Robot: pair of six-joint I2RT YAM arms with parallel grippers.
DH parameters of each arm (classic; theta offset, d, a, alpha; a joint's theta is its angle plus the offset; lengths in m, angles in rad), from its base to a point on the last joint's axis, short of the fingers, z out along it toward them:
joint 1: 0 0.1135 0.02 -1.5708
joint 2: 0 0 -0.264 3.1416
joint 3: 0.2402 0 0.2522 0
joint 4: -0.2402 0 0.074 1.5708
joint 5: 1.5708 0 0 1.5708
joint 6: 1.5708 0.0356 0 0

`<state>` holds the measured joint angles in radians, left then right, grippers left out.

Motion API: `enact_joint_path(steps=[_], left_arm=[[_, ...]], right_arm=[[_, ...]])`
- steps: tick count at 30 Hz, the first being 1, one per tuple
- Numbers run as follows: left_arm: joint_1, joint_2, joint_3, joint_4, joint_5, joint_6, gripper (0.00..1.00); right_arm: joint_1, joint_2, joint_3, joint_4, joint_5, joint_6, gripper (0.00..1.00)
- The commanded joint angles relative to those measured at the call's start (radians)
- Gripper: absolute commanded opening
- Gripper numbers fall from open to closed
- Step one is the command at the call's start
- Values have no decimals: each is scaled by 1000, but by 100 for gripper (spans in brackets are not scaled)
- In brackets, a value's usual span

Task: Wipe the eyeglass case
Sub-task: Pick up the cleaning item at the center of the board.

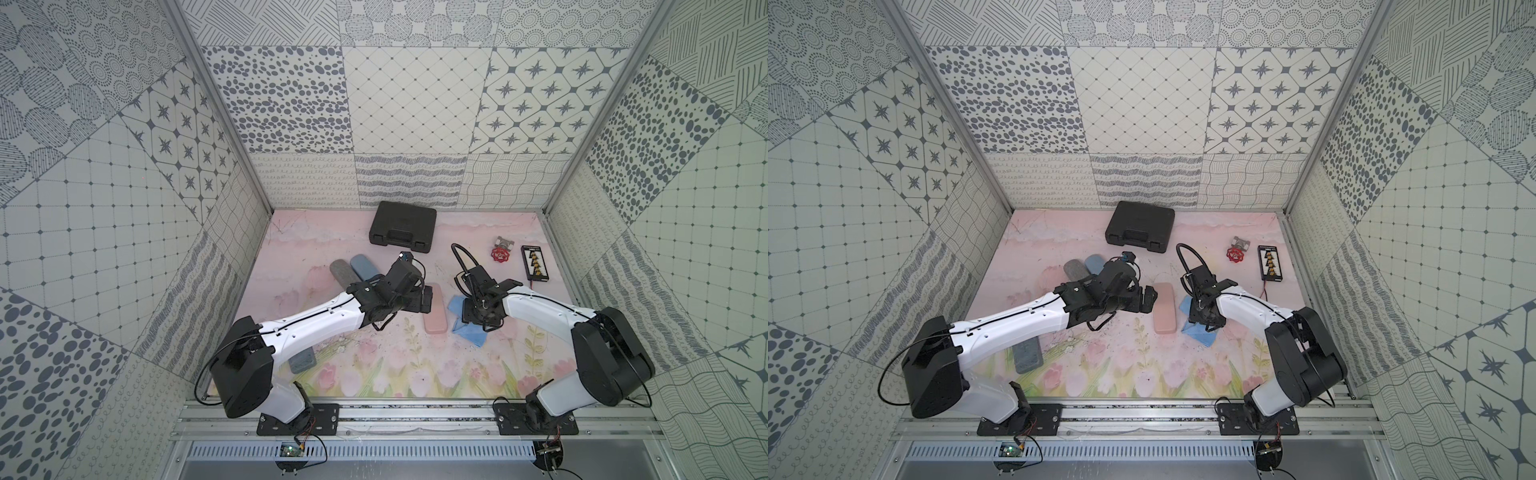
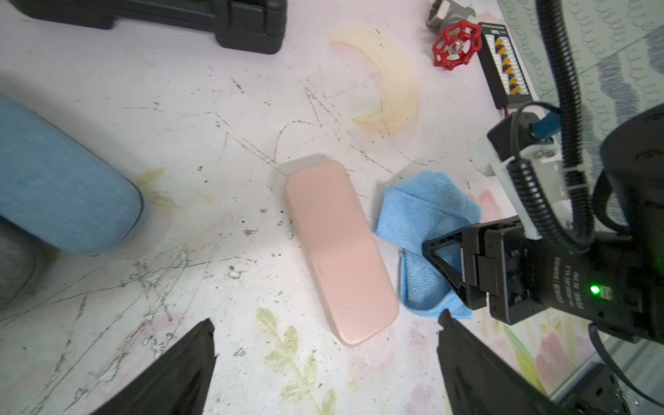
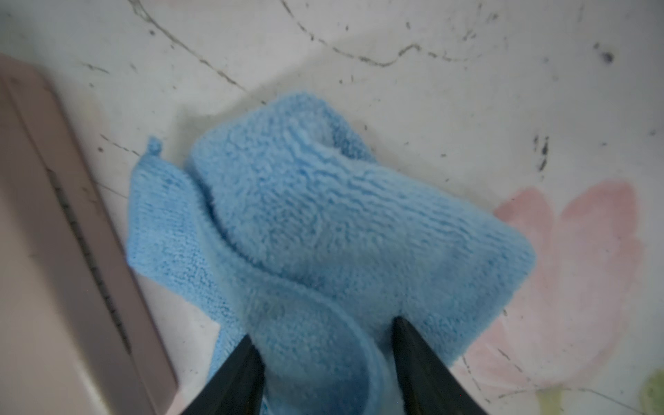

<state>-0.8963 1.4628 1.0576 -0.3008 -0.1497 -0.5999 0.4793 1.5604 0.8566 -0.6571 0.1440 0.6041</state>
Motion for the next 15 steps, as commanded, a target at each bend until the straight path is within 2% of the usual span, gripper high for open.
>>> enact_joint_path(steps=[1, 4, 8, 11, 15], left_arm=[[30, -24, -60, 104, -70, -16, 97], [31, 9, -63, 98, -22, -11, 90], [31, 28, -90, 97, 7, -35, 80], [34, 14, -133, 112, 23, -58, 75], [48, -15, -178, 97, 49, -90, 73]], right_arm=[[-27, 71, 21, 14, 20, -40, 37], [-31, 52, 12, 51, 17, -47, 23], [0, 51, 24, 73, -78, -31, 10], [74, 63, 18, 101, -117, 32, 5], [161, 45, 4, 148, -155, 154, 3]])
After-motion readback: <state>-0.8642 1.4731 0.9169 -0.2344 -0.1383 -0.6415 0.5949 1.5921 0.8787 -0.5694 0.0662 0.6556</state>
